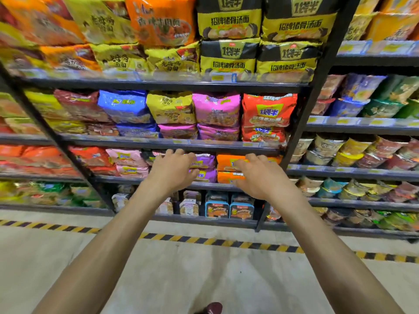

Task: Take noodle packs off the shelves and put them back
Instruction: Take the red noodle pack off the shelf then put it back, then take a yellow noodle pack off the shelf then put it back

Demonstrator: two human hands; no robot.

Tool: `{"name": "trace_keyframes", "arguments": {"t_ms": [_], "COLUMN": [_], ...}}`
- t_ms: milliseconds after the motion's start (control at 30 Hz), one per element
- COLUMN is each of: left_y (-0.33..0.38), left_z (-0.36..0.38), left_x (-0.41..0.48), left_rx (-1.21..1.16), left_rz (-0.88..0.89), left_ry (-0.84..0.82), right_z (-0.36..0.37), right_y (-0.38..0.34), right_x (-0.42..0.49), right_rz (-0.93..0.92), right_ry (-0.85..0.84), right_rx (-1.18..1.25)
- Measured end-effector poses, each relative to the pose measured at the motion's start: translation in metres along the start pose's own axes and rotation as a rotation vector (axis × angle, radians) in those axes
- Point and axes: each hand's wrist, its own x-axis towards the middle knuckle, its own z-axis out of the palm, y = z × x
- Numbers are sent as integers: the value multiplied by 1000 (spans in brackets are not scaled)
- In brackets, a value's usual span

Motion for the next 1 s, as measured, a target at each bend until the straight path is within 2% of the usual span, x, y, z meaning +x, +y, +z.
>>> {"name": "trace_keyframes", "arguments": {"t_ms": [367,1000], "left_y": [-93,-340], "left_z": [-9,-16], "left_x": [-82,-244], "left_rx": [-10,-26], "left_rz": [-110,-375], "left_ry": [97,107], "right_z": [-28,-64], "right_y": [-91,-364], "right_x": [-26,-26], "right_rz": [-106,-353], "right_ry": [50,191], "right_rx": [-100,-89]}}
